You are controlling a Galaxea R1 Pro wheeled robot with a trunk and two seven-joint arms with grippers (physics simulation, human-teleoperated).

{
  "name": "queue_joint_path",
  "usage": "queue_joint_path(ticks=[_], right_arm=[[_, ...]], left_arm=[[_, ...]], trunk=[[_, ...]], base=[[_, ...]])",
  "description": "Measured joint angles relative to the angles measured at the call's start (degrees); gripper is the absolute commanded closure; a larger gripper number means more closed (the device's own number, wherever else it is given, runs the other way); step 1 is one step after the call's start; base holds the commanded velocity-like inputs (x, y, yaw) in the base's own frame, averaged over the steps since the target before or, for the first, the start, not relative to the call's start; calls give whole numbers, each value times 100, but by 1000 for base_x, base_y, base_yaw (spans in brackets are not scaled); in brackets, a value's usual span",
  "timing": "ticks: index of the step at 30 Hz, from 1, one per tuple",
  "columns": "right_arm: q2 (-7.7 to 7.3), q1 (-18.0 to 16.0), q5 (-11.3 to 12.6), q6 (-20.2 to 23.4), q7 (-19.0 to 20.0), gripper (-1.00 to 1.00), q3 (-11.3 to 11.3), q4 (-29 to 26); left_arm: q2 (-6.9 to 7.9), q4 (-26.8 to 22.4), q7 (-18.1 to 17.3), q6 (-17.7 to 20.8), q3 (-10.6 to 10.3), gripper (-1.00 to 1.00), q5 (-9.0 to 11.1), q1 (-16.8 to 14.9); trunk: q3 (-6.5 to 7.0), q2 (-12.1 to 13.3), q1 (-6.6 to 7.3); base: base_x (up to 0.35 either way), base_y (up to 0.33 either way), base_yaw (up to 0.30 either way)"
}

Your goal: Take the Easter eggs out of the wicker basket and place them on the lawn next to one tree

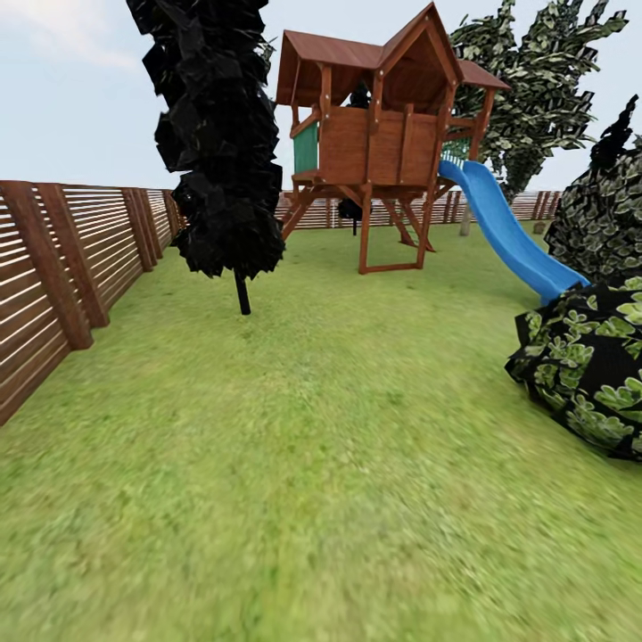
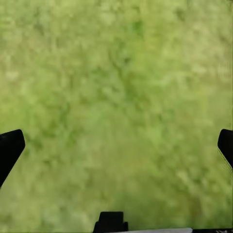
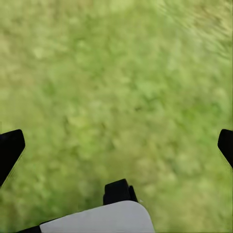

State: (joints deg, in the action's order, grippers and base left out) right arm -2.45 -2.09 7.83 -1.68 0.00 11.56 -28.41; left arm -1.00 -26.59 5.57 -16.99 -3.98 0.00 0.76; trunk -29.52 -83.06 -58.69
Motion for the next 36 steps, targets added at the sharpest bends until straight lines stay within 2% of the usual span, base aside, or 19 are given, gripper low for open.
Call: queue_joint_path(ticks=[25, 36], right_arm=[[-1, 0, 6, 4, 0, -100, 2, 48], [0, 0, 15, 1, 4, -100, 0, 12]], left_arm=[[-8, -2, 2, 0, 32, -100, 6, 2], [-9, -3, 2, 0, 37, -100, 8, 0]], trunk=[[0, 0, 0], [0, 0, 0]], base=[[334, -94, 0], [334, -111, 71]])
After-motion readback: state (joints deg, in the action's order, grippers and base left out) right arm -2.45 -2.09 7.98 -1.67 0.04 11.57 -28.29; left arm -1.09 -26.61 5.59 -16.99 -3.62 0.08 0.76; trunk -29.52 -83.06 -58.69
